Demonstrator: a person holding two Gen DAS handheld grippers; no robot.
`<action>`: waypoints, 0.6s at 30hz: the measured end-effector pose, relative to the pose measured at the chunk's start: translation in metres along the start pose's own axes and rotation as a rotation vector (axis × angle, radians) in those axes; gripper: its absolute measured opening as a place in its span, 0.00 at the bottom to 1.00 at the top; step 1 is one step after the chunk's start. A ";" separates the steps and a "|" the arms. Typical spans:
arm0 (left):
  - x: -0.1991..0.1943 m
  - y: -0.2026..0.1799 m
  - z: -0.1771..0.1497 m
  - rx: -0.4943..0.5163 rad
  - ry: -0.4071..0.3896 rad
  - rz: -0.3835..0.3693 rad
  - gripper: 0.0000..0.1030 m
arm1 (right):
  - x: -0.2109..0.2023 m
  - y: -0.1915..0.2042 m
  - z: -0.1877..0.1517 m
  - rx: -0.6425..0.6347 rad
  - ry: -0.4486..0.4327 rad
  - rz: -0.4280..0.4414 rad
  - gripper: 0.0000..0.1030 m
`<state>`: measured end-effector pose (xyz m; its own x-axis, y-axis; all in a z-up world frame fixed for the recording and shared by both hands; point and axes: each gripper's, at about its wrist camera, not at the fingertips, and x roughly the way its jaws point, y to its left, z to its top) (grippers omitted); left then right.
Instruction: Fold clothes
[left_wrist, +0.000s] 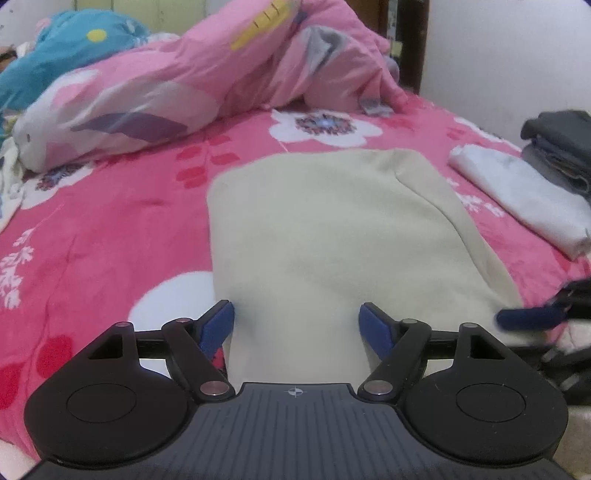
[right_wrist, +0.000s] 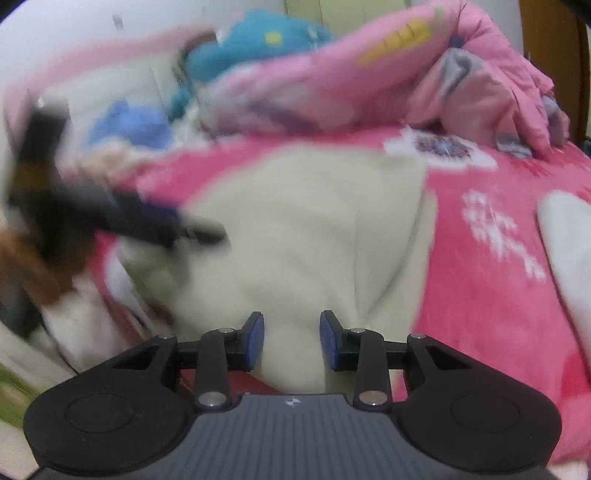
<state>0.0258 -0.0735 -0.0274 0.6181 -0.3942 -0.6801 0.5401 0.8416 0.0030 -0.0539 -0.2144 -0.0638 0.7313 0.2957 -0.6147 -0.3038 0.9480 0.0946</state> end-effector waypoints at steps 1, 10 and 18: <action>0.000 -0.002 0.001 0.008 0.002 0.009 0.74 | -0.001 0.001 -0.001 0.002 -0.013 -0.006 0.34; 0.000 -0.008 0.007 0.013 0.034 0.058 0.74 | -0.021 0.005 0.012 0.037 -0.105 -0.014 0.35; -0.001 -0.021 0.007 0.059 0.029 0.117 0.73 | -0.014 -0.006 0.019 0.086 -0.101 -0.013 0.35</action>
<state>0.0179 -0.0933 -0.0213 0.6625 -0.2830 -0.6935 0.4983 0.8578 0.1260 -0.0502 -0.2220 -0.0407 0.7936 0.2898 -0.5350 -0.2436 0.9571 0.1571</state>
